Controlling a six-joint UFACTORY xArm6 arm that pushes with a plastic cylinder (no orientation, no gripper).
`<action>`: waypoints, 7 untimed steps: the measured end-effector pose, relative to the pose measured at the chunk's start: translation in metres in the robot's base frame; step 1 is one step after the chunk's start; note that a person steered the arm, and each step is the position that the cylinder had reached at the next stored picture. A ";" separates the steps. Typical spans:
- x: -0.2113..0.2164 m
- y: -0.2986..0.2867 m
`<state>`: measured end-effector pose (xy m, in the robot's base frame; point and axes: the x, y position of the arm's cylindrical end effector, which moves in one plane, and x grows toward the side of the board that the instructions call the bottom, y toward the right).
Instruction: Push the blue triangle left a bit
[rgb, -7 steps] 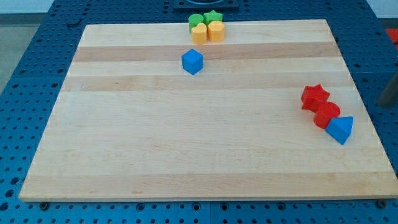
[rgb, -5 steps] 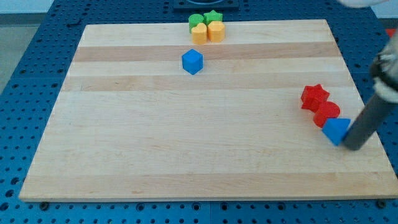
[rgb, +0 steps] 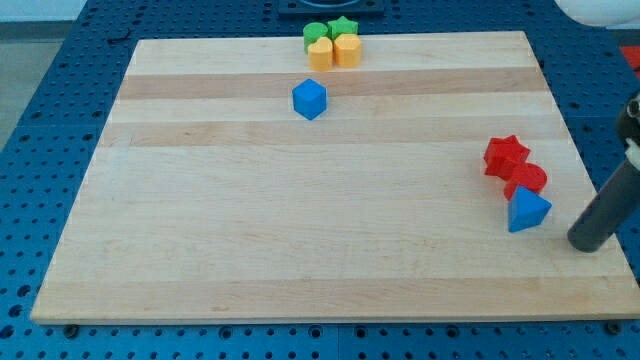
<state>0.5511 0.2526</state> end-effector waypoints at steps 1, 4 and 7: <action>0.000 -0.023; -0.031 0.023; -0.023 -0.067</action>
<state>0.5280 0.1855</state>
